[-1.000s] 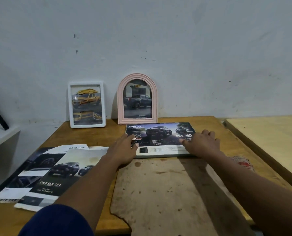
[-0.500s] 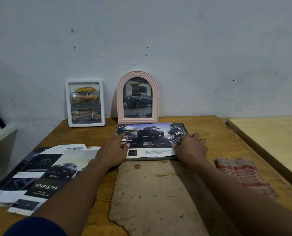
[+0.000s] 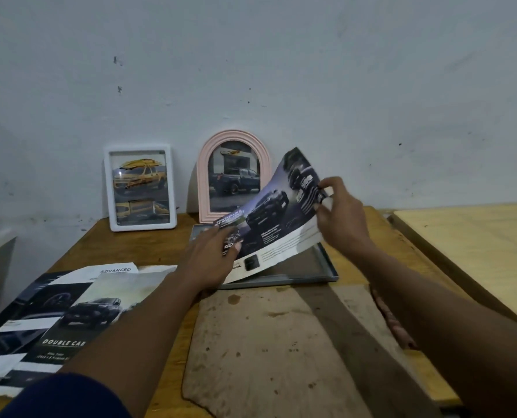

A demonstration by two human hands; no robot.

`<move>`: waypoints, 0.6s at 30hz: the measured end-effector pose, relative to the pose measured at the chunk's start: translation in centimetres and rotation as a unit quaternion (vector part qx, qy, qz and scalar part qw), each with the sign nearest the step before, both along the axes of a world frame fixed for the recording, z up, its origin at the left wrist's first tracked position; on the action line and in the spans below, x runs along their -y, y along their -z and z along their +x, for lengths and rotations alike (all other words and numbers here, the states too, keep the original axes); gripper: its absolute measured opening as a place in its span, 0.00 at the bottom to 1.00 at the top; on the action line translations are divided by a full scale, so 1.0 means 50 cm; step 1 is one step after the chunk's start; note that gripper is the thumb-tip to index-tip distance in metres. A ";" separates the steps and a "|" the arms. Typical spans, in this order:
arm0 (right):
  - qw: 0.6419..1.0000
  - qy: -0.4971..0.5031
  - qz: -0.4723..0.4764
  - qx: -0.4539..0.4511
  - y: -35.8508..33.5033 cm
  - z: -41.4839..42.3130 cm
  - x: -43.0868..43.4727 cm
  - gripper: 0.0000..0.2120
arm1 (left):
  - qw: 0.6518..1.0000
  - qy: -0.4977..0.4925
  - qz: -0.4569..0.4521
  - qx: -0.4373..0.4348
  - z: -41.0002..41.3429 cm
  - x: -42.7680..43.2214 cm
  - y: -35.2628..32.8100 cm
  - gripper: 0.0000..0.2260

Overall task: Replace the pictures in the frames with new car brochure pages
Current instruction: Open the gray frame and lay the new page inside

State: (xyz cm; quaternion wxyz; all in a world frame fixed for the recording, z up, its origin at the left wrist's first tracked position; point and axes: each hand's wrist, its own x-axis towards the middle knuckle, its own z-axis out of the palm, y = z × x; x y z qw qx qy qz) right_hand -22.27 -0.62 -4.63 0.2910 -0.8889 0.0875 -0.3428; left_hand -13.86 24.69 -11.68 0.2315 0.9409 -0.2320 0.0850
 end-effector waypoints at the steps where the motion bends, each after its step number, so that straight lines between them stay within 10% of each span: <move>1: 1.000 0.013 0.026 0.001 -0.015 -0.006 0.032 0.15 | 1.000 0.013 0.003 -0.001 0.000 0.021 -0.003 0.23; 11: 0.975 0.160 -0.015 -0.156 -0.023 -0.101 0.360 0.19 | 0.987 0.153 0.053 -0.018 -0.054 0.303 -0.009 0.28; 18: 0.888 0.247 -0.212 -0.324 0.043 -0.093 0.400 0.30 | 0.955 0.215 0.202 -0.003 -0.089 0.418 -0.013 0.21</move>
